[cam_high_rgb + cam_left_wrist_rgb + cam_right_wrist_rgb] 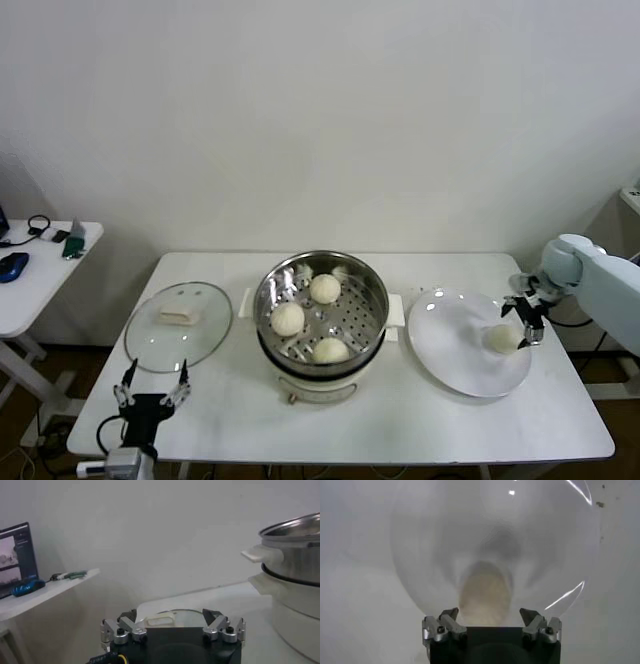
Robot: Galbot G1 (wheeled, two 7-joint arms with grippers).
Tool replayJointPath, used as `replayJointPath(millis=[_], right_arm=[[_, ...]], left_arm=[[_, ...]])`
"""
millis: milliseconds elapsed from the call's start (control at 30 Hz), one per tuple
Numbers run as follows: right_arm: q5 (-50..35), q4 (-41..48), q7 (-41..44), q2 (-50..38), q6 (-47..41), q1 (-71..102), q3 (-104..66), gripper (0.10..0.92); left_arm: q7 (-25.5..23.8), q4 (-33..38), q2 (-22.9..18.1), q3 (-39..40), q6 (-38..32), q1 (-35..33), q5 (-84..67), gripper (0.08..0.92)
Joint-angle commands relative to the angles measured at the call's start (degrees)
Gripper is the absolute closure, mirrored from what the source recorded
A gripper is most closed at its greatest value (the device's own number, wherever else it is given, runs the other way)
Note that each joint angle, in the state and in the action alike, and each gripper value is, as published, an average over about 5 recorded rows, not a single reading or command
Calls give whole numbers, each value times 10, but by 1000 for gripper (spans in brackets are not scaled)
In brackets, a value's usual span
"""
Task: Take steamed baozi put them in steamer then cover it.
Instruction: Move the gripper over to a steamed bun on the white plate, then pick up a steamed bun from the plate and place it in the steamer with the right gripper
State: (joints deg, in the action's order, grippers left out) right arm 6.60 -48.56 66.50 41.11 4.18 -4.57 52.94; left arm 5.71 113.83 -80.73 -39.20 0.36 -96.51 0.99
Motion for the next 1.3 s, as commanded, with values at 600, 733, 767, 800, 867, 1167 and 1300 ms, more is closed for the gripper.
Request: replayJointPath(millis=[600,733,767,800,867,1167,1300], right_arm=[[30,44,6,39,-7,28,-27,270],[31,44,4,38,-9,25,-25,307],[26,42,4,37,-11,23,-22,316],[20,40,3,35,-15,20,-18,324],[-5,33,-1,31,-27,5,-3,337],[-228,-7,-32,40,-122,-182,172,347],[-326,-29,-54,69,-160,-286,269,347]], left_arm=[[0,-1,-1,1,-2,-5,3,177],[0,-2,-2,1,-3,-6,3,177],[0,-1,-2,1,-3,-7,3,177],[0,-1,-2,1,-3,-7,3,177],[-1,-1,-2,1,-3,-6,3,177],[-1,3,-6,8,-3,-2,7,177],[-1,7,-9,11,-3,-2,10,177]])
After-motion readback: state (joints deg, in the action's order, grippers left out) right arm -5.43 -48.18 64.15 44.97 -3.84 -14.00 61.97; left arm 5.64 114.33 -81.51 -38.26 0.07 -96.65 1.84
